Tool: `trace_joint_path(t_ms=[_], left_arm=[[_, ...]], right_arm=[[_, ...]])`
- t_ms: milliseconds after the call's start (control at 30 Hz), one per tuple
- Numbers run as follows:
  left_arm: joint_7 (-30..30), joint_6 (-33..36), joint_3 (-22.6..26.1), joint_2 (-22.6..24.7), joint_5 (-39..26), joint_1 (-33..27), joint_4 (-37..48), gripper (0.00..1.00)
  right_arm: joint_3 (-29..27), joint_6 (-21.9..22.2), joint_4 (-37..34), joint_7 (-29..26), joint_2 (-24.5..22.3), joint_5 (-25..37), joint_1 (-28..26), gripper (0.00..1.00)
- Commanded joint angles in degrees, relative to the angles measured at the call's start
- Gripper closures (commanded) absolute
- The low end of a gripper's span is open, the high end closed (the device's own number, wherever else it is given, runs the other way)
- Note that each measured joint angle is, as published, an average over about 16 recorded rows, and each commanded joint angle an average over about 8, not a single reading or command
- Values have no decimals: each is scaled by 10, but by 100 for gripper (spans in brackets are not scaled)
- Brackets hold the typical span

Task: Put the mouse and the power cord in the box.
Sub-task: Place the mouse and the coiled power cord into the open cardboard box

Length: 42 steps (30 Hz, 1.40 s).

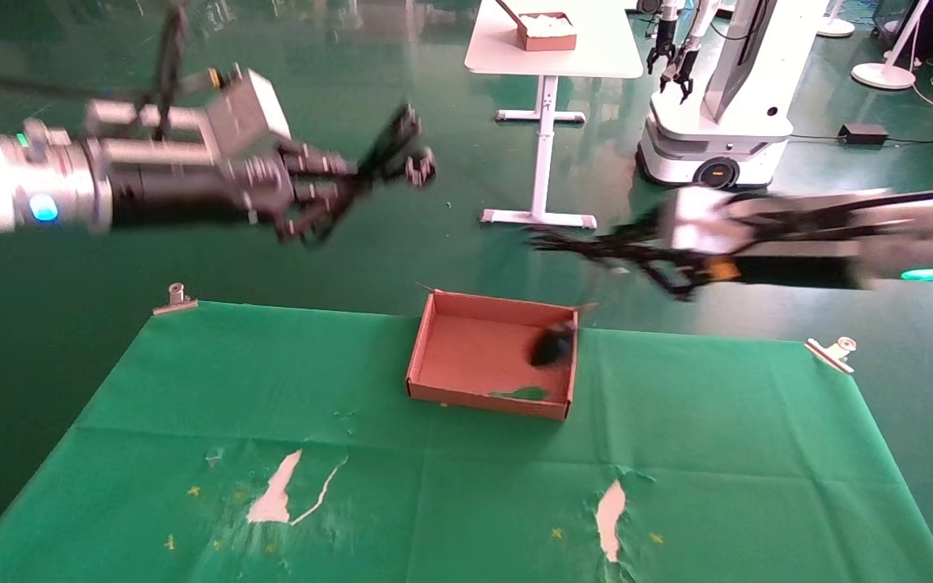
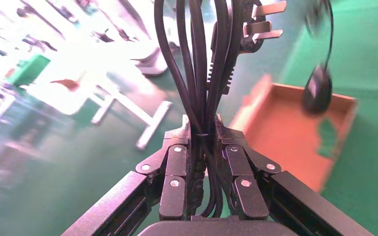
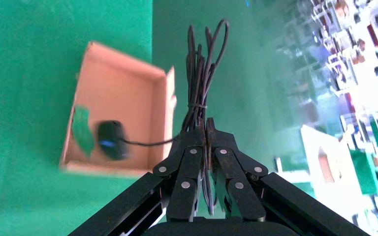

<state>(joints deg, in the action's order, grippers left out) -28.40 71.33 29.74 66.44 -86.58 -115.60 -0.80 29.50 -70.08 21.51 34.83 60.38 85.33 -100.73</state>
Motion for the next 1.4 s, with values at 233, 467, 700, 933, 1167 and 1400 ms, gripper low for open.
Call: trace_joint_path(t_ms=[233,467,700,933,1167,1400], left_arm=[[-15,-28,12,29,-17,3,-11,100],[-37,-56,29,78,-40,47,-6,100],[-47,-85,41,106,-57,79,-11,100],[-38,-172,55,119,-65,123,-62,100],[-16,-252,99,123,-61,175,-148,100],[39,-269,159,121,-48,184,-195,100]], right_arm=[[4,132,-84,37,108,8,41,100],[12,282,-152,86,165,25,72,52],[7,301,-152,119,169,10,82,0],[-14,296,-156,156,154,-24,85,0],[-48,255,-163,194,117,-74,76,0],[-84,226,-195,193,103,-126,86,0]])
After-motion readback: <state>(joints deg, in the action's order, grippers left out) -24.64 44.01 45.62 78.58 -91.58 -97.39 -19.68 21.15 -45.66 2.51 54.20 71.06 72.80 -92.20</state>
